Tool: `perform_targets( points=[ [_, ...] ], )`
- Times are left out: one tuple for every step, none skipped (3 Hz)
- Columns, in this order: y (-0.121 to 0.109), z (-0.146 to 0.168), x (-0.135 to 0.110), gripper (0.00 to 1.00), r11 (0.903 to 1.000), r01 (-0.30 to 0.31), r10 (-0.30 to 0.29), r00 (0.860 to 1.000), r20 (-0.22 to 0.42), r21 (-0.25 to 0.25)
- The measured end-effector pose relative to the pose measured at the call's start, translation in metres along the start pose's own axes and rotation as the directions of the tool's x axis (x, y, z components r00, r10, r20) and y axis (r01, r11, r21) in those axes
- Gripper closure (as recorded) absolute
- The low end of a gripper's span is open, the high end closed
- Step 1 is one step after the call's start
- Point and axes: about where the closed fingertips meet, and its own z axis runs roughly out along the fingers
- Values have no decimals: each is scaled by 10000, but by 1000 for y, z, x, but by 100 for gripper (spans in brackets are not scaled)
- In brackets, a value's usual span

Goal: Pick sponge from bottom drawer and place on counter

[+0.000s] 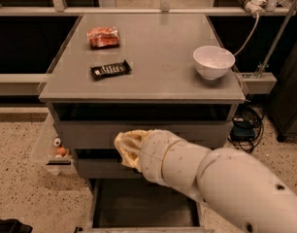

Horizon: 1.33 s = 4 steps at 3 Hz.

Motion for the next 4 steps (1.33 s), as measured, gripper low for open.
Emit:
perform_targets(
  points=[
    [-58, -14, -37, 100, 9916, 1272, -1269, 9918, -135, 229],
    [-127, -32, -63, 100, 9760, 2072, -2047, 9779, -416, 673],
    [-203, -43, -69, 100, 9669, 2119, -2059, 9770, -560, 1424],
    [-222, -36, -91, 100, 9535, 2546, -2492, 9670, -533, 1615]
  ],
)
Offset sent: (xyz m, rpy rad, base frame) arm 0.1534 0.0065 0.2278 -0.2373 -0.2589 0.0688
